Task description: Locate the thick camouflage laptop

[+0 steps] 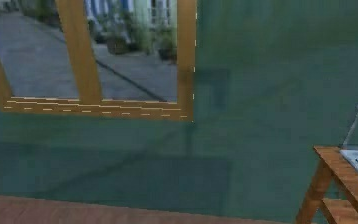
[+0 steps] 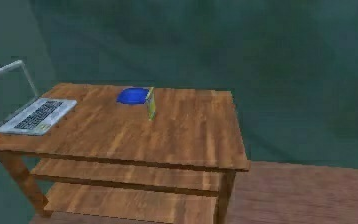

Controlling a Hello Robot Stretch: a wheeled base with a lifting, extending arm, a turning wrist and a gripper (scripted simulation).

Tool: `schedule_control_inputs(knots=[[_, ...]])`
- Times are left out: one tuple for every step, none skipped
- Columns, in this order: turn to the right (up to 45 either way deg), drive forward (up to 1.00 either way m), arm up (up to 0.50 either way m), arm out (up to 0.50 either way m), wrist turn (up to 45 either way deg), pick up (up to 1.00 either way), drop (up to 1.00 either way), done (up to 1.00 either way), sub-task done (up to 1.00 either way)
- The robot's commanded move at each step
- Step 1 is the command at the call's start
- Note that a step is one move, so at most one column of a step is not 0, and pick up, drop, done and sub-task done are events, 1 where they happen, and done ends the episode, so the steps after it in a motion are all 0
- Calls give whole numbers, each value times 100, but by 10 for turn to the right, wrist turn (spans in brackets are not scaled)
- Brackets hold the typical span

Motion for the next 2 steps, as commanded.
schedule_control_inputs(knots=[[450,0,0,0,0,0,0,0,0],[0,0,0,0,0,0,0,100,0]])
